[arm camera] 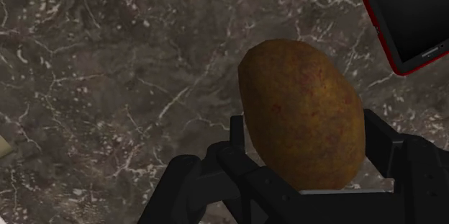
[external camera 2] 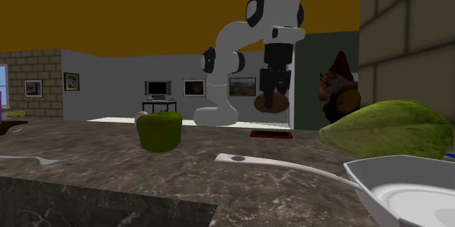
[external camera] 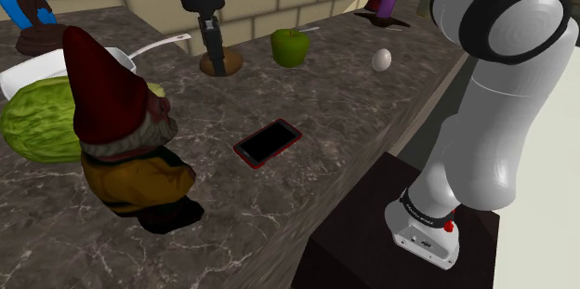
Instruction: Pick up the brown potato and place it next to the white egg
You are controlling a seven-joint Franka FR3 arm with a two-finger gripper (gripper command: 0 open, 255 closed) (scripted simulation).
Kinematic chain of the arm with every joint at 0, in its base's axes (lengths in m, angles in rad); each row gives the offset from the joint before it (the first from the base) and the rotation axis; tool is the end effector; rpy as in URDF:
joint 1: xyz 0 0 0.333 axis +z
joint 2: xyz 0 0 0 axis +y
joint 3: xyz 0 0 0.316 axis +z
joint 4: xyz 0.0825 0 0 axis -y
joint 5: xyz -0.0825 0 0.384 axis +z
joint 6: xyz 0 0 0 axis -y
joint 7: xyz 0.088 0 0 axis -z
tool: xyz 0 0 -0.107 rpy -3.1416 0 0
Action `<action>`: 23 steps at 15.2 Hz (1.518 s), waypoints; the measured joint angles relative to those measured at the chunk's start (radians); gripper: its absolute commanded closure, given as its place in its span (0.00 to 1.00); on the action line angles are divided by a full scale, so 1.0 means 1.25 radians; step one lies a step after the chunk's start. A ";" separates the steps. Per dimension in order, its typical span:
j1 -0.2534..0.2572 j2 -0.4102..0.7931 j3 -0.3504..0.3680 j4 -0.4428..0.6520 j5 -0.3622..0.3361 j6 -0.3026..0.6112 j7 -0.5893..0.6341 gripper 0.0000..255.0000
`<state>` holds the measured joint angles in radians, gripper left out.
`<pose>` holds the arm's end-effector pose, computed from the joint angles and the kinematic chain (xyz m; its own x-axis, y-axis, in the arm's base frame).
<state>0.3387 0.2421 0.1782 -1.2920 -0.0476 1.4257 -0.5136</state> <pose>0.5415 0.2846 0.6026 0.5165 0.8512 -0.0935 0.8517 -0.5219 -0.0470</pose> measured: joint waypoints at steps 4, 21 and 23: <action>0.004 0.020 0.001 0.074 -0.004 -0.054 0.001 1.00; -0.108 -0.242 -0.076 -0.208 0.019 -0.028 -0.180 1.00; -0.122 -0.281 -0.094 -0.255 0.017 -0.019 -0.212 1.00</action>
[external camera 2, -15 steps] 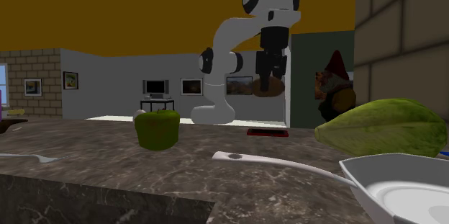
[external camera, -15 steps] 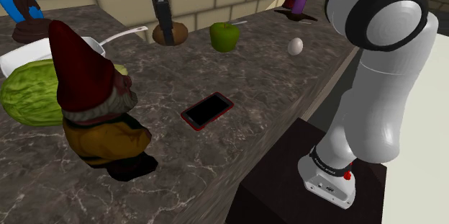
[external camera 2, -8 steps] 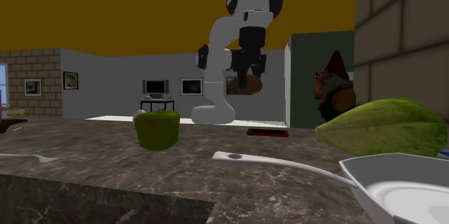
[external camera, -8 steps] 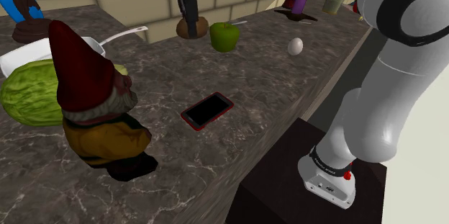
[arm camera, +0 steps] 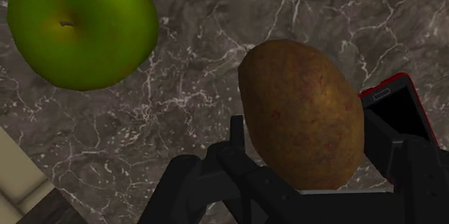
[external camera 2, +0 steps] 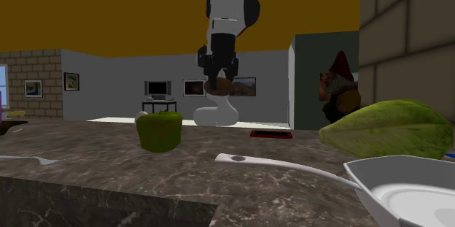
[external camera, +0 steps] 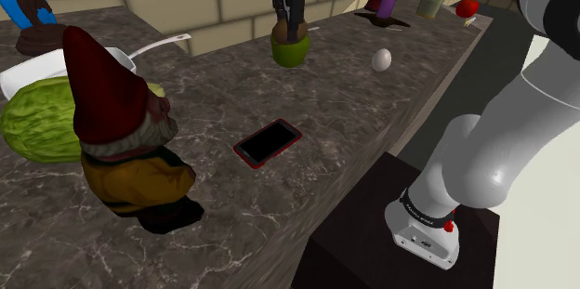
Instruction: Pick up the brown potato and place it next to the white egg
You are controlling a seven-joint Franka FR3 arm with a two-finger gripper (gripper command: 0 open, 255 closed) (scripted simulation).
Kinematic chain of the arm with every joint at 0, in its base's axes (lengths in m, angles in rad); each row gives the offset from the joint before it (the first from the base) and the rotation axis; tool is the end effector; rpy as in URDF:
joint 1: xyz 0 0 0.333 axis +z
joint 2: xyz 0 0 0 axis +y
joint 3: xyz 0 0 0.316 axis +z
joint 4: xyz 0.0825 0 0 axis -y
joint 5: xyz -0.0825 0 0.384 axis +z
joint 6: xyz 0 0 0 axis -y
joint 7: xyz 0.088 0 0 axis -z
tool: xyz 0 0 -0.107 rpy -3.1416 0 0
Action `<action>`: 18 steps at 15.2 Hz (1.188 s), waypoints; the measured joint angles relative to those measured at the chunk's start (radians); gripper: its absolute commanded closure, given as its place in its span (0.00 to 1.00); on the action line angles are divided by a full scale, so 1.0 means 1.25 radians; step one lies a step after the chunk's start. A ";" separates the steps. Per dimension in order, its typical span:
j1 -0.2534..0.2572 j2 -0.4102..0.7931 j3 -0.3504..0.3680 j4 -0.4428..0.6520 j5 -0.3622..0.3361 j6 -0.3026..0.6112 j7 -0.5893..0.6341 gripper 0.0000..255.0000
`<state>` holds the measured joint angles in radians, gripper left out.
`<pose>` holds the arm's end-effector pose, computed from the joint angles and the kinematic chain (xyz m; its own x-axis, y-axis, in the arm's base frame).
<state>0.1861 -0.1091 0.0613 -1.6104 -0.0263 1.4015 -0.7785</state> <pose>0.4869 0.1217 0.6498 0.5174 0.8505 -0.0941 0.8511 -0.5229 -0.0466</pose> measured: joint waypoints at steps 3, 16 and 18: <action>-0.022 -0.054 -0.030 -0.058 -0.007 0.007 -0.052 1.00; -0.116 -0.189 -0.182 -0.193 -0.077 0.022 -0.294 1.00; -0.120 -0.200 -0.189 -0.219 -0.082 0.038 -0.303 1.00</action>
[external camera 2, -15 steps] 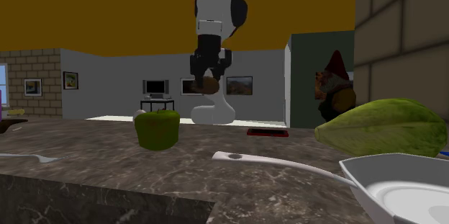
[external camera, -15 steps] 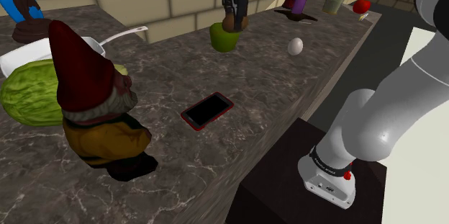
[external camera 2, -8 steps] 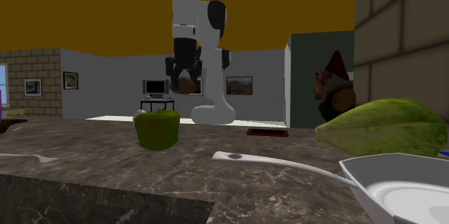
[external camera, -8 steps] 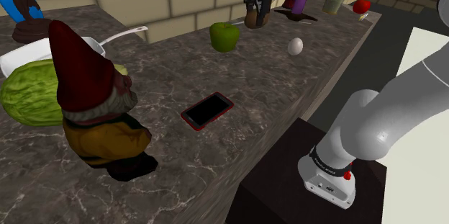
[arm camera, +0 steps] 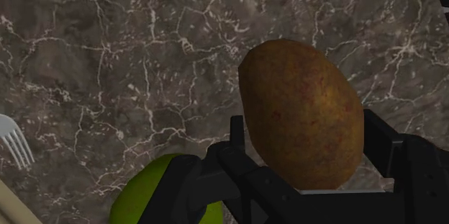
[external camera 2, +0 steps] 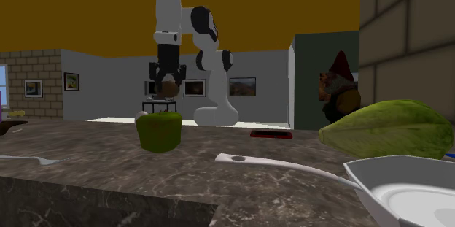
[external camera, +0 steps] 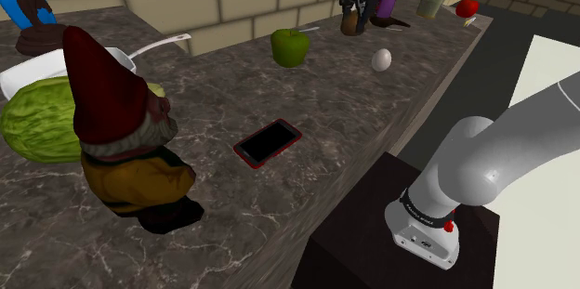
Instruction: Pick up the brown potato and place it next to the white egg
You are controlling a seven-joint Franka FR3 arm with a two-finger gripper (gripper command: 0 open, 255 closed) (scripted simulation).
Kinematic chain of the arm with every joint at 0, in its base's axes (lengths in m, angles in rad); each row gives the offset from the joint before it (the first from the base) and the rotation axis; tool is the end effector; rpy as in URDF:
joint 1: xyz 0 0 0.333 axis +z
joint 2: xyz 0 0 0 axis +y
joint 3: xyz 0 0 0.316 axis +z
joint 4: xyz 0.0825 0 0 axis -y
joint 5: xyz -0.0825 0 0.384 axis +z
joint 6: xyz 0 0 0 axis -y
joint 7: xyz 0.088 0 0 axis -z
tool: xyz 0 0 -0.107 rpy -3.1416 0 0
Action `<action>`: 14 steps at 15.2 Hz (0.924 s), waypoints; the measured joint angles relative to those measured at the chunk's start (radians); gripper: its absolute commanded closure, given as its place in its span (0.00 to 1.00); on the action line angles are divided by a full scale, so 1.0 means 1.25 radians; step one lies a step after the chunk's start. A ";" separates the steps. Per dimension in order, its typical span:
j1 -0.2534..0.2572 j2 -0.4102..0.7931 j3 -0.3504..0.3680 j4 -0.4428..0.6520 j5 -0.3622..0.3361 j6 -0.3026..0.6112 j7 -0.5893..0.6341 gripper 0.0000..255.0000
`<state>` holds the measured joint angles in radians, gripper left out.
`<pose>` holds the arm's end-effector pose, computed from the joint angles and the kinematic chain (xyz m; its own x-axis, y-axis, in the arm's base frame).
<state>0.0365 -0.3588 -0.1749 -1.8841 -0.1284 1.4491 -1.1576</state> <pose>0.4195 -0.0879 0.6417 0.5173 0.8506 -0.0940 0.8512 -0.5228 -0.0472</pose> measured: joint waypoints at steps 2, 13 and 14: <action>-0.001 -0.005 -0.001 -0.026 -0.001 0.020 0.001 1.00; -0.003 -0.025 -0.006 -0.165 -0.007 0.140 0.010 1.00; -0.004 -0.027 -0.007 -0.179 -0.007 0.151 0.011 1.00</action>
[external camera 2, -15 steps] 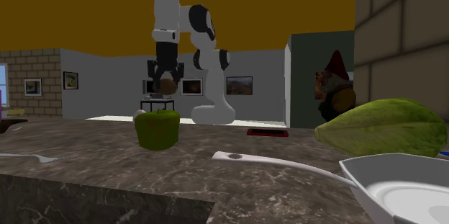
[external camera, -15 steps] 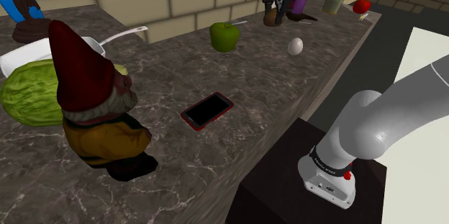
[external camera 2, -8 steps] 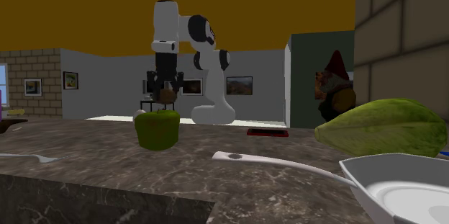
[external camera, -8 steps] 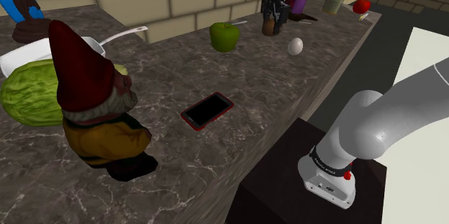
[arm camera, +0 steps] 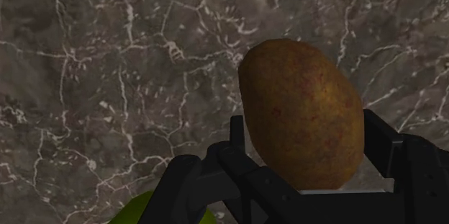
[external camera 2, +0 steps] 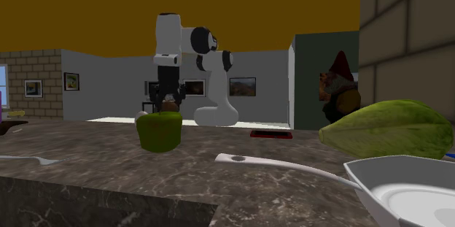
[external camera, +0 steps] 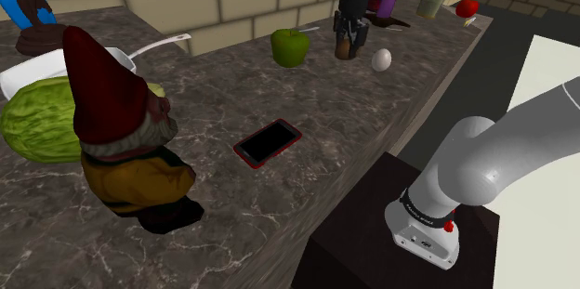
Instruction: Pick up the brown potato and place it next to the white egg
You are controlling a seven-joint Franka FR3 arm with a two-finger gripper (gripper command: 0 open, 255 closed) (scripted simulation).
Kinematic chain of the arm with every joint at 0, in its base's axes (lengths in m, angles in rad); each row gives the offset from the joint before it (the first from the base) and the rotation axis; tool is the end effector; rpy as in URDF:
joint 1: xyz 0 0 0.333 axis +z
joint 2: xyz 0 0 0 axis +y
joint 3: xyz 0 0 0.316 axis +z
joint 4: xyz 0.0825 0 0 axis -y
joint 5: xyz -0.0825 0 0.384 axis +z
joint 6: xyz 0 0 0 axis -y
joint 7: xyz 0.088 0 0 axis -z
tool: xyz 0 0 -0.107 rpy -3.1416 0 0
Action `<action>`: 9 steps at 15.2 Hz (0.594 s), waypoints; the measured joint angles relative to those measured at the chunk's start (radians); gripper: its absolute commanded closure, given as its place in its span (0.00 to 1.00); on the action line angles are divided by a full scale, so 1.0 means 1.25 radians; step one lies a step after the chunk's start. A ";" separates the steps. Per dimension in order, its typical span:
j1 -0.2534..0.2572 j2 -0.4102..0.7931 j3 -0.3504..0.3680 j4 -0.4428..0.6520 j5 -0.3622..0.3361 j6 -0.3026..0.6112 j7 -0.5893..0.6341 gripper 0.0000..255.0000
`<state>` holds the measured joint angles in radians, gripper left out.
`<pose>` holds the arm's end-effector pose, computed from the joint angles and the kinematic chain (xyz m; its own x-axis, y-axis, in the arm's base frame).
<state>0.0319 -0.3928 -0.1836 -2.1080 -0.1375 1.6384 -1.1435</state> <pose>0.4200 -0.0888 0.5663 0.5163 0.8512 -0.0942 0.8517 -0.5218 -0.0477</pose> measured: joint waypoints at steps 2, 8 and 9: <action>-0.001 -0.004 -0.001 -0.023 -0.002 0.019 0.001 1.00; -0.002 -0.001 -0.005 -0.086 -0.004 0.084 0.006 1.00; -0.002 0.000 -0.005 -0.096 -0.004 0.096 0.007 1.00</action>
<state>0.0294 -0.3929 -0.1904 -2.2284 -0.1430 1.7584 -1.1347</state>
